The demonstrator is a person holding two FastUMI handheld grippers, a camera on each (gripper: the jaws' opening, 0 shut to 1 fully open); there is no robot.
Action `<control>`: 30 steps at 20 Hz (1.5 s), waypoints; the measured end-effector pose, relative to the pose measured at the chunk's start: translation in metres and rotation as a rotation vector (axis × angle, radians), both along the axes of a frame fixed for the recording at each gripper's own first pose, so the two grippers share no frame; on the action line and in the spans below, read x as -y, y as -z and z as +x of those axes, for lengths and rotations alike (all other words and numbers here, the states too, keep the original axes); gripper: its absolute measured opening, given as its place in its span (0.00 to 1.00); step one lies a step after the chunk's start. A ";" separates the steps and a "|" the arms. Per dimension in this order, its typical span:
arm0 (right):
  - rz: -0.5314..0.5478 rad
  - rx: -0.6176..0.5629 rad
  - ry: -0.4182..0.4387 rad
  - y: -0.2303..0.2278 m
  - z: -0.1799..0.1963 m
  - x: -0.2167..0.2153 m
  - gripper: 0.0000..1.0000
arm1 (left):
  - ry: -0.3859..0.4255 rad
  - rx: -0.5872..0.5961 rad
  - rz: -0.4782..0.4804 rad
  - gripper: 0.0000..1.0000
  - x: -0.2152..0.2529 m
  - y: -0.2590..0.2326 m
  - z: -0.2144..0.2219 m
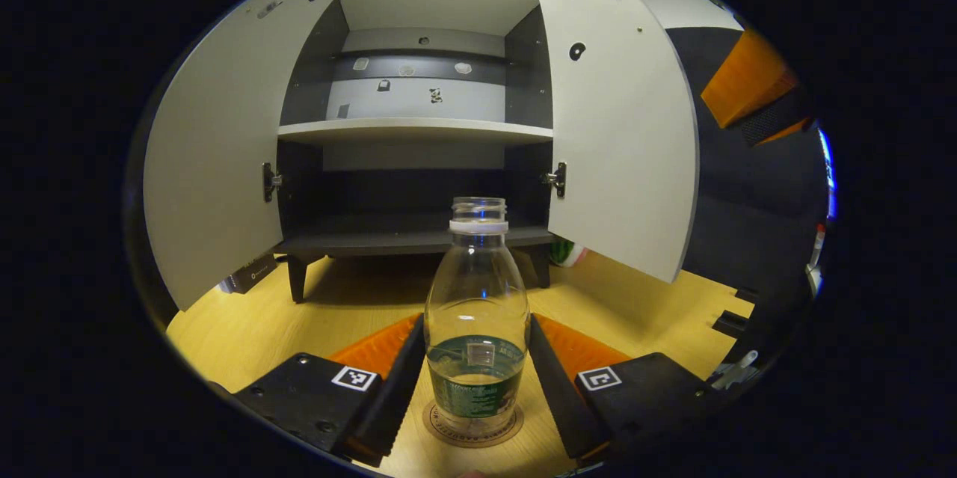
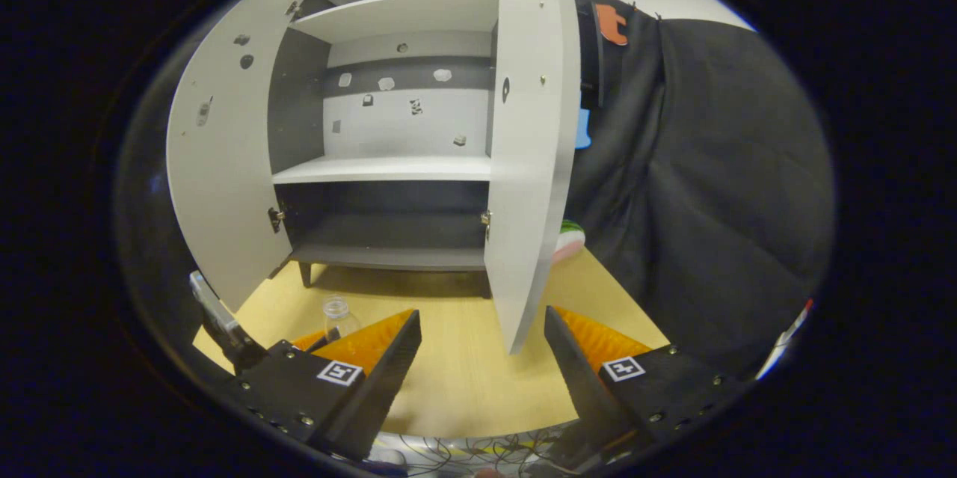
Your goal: Grasp the bottle in the cabinet with the left hand and place it on the coaster, then close the right door with the right hand and the left door with the left hand.
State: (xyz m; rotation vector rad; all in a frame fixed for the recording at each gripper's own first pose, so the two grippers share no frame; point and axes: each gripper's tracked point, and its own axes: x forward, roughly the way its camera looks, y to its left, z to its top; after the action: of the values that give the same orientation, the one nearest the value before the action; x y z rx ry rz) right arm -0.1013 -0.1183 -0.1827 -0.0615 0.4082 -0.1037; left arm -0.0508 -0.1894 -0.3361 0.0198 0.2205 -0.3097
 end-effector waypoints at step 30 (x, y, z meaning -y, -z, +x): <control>0.079 0.325 0.006 -0.155 0.033 0.097 1.00 | -0.117 0.225 -0.040 0.85 -0.020 -0.223 0.012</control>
State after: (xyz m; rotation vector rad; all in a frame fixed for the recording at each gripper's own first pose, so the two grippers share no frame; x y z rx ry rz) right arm -0.0681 -0.2157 -0.0279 0.0349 0.0879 -0.1016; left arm -0.0392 -0.1693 -0.1129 0.0018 -0.0082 -0.1936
